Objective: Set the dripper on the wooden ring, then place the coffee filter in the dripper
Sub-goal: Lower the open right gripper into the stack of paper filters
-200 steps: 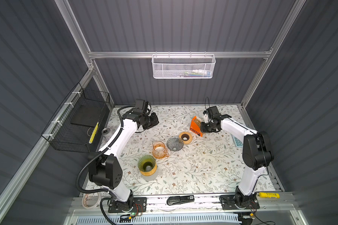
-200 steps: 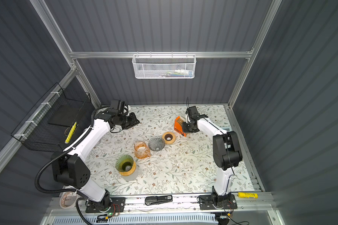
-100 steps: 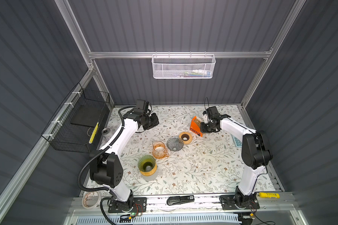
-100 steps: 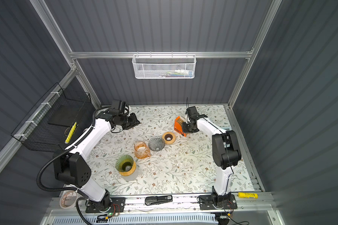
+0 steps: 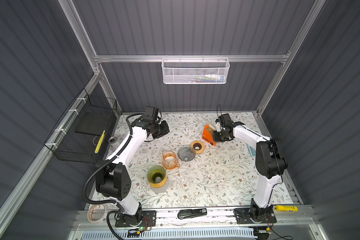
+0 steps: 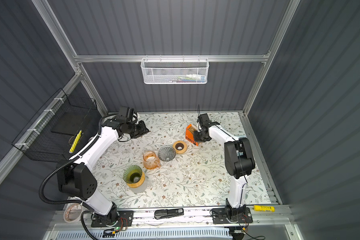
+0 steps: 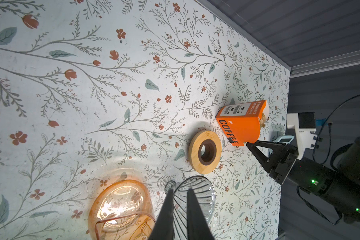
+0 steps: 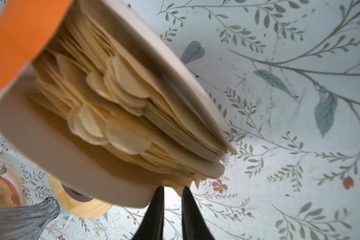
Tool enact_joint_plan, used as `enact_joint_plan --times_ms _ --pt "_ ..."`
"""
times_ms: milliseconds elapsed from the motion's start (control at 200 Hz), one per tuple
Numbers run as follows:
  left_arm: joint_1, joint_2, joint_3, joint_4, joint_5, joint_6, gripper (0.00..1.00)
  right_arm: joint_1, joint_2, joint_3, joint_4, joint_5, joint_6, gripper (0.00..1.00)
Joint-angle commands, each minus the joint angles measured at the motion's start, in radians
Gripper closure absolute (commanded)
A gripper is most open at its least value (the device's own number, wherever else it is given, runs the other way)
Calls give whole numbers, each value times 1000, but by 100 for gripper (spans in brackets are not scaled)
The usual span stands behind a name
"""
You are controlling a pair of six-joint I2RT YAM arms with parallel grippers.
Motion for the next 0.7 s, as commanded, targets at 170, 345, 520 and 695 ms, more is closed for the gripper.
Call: enact_joint_plan --times_ms 170,345,520,695 --pt "-3 -21 -14 -12 14 13 85 21 29 40 -29 42 -20 82" --pt "-3 -22 -18 -9 15 9 85 30 39 52 -35 62 -29 81" --pt "-3 -23 -18 -8 14 7 85 36 49 58 -36 63 -29 82" --pt "-3 -23 -24 -3 16 2 85 44 52 59 -39 76 -35 82"
